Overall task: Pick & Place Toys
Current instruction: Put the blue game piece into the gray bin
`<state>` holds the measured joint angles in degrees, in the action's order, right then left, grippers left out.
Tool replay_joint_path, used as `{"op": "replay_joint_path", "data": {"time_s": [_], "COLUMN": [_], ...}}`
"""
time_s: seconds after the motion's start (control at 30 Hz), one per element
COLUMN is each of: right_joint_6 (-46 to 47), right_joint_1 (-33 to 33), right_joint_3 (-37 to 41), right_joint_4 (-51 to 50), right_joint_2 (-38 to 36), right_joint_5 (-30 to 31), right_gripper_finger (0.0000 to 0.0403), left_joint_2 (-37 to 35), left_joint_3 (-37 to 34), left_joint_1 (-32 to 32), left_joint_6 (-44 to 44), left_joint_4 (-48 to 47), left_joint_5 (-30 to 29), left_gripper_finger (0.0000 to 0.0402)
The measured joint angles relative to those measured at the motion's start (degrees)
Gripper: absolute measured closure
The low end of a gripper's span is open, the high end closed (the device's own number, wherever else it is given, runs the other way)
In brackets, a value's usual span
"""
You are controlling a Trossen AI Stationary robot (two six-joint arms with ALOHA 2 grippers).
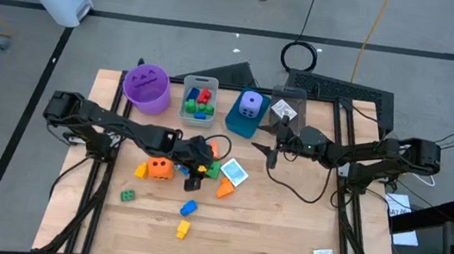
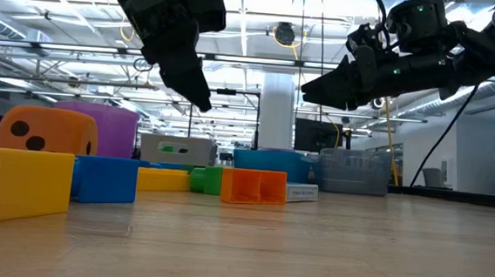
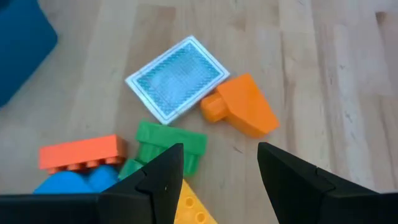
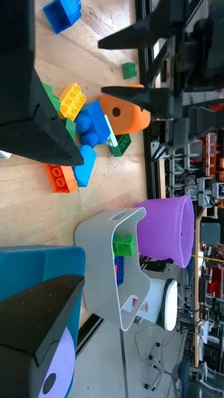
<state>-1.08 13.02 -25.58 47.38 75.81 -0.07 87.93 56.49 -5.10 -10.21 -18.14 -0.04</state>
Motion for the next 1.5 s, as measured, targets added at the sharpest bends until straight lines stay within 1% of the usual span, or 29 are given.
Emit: {"op": "replay_joint_path", "data": {"time_s": [0.2, 0.87, 0.97, 1.23, 1.43, 1.5], "right_joint_6": [0.0, 0.0, 0.0, 0.0, 0.0, 0.0], "right_joint_1": [0.0, 0.0, 0.0, 0.0, 0.0, 0.0], "right_joint_3": [0.0, 0.0, 0.0, 0.0, 0.0, 0.0], "right_joint_4": [-0.1, -0.1, -0.1, -0.1, -0.1, -0.1], "right_joint_2": [0.0, 0.0, 0.0, 0.0, 0.0, 0.0], "right_joint_5": [0.0, 0.0, 0.0, 0.0, 0.0, 0.0], "right_gripper_finger": [0.0115, 0.0115, 0.0115, 0.0115, 0.0115, 0.0115], "left_joint_2": [0.0, -0.1, -0.1, -0.1, -0.1, -0.1], "left_joint_3": [0.0, 0.0, 0.0, 0.0, 0.0, 0.0], "left_joint_1": [-0.4, 0.0, 0.4, 3.7, 6.6, 7.5], "left_joint_6": [-0.3, 1.5, 1.5, -0.6, 0.7, 1.2], "left_joint_4": [3.4, 2.9, 0.5, -10.9, -14.7, -16.8], "left_joint_5": [0.0, -0.1, 0.0, 0.5, 7.7, 9.1], "left_gripper_finger": [0.0188, 0.0188, 0.0188, 0.0188, 0.0188, 0.0188]}}
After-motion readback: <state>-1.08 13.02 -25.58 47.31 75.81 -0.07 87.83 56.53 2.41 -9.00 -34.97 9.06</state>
